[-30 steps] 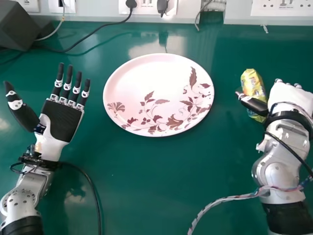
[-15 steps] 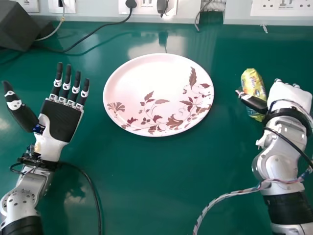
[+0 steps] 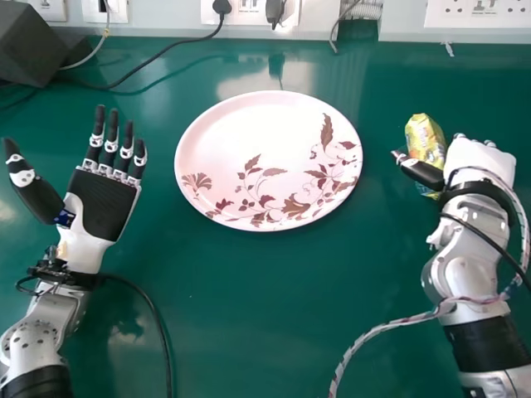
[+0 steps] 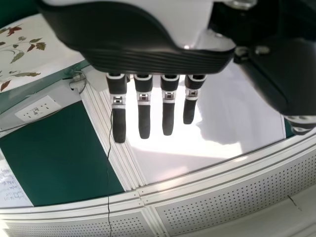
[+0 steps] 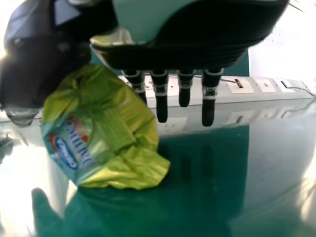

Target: Pick up biscuit and place it in the plate

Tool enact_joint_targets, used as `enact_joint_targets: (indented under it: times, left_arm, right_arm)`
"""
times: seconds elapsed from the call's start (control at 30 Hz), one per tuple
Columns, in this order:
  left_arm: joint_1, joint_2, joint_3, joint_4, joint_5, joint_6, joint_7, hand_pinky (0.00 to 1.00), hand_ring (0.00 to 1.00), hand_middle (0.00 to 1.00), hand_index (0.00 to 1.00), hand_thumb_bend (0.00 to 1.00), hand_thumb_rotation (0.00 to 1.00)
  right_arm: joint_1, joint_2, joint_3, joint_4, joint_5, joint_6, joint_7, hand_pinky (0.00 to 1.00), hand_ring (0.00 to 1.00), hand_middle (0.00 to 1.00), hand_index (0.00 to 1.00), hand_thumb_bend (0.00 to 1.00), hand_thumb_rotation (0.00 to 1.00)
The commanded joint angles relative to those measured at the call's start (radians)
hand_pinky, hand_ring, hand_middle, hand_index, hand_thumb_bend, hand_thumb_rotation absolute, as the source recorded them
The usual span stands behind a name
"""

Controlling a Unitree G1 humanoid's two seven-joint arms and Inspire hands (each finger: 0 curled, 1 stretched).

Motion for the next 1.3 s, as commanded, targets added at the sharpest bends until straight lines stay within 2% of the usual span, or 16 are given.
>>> enact_joint_targets:
  times: [0.0,0.07,0.23,0.37,0.43,0.57,0.7,0.8,0.9,1.07,1.17,1.27]
  left_arm:
    - [0.037,-0.015,0.006,0.025,-0.003,0.008,-0.001,0.69,0.81,0.86,0.91,1.00,0.61]
    - [0.037,-0.014,0.004,0.029,-0.004,0.007,-0.010,0.69,0.81,0.86,0.91,1.00,0.60]
    - [0.041,-0.020,0.008,0.020,-0.022,0.020,0.007,0.77,0.84,0.88,0.92,1.00,0.57]
    - [0.037,-0.022,0.014,0.028,-0.046,0.048,0.002,0.69,0.82,0.88,0.92,1.00,0.53]
    - [0.035,-0.024,0.019,0.033,-0.060,0.062,0.007,0.68,0.81,0.87,0.91,1.00,0.51]
    - [0.027,-0.031,0.029,0.041,-0.089,0.086,0.022,0.72,0.83,0.87,0.92,1.00,0.47]
    - [0.018,-0.045,0.046,0.045,-0.137,0.116,0.072,0.66,0.81,0.86,0.92,1.00,0.43]
    - [0.014,-0.063,0.057,0.039,-0.160,0.110,0.093,0.64,0.81,0.86,0.92,1.00,0.43]
    - [0.013,-0.067,0.060,0.038,-0.166,0.105,0.110,0.64,0.81,0.87,0.92,1.00,0.42]
    - [0.000,-0.047,0.058,0.074,-0.173,0.127,0.093,0.63,0.81,0.87,0.91,1.00,0.41]
    - [0.004,-0.070,0.071,0.052,-0.200,0.128,0.139,0.64,0.81,0.86,0.92,1.00,0.41]
    - [0.003,-0.074,0.079,0.056,-0.243,0.163,0.169,0.68,0.81,0.86,0.91,1.00,0.42]
  right_arm:
    - [0.001,-0.019,0.017,0.014,0.009,0.005,-0.009,0.77,0.87,0.91,0.96,0.99,0.68]
    - [0.002,-0.031,0.029,0.020,0.007,0.001,-0.006,0.76,0.86,0.91,0.95,0.99,0.67]
    - [0.004,-0.049,0.048,0.025,0.011,0.002,-0.003,0.72,0.83,0.87,0.93,0.99,0.65]
    - [0.008,-0.054,0.054,0.028,0.018,0.005,-0.014,0.65,0.78,0.85,0.93,0.96,0.62]
    - [0.009,-0.055,0.056,0.028,0.017,0.008,-0.016,0.61,0.75,0.83,0.92,0.95,0.64]
    - [0.007,-0.060,0.057,0.023,0.020,0.012,-0.002,0.58,0.70,0.78,0.89,0.90,0.62]
    - [0.010,-0.067,0.055,0.012,0.029,0.010,0.003,0.54,0.66,0.71,0.88,0.82,0.48]
    - [0.013,-0.074,0.054,0.002,0.035,0.010,0.006,0.56,0.65,0.69,0.89,0.76,0.41]
    - [0.015,-0.078,0.053,-0.004,0.037,0.012,0.005,0.56,0.64,0.68,0.87,0.71,0.36]
    - [0.021,-0.084,0.049,-0.022,0.050,0.012,-0.001,0.55,0.62,0.66,0.77,0.66,0.27]
    - [0.021,-0.090,0.052,-0.026,0.054,0.016,0.001,0.54,0.60,0.64,0.74,0.64,0.22]
    - [0.021,-0.095,0.051,-0.034,0.056,0.018,0.003,0.51,0.58,0.63,0.72,0.61,0.14]
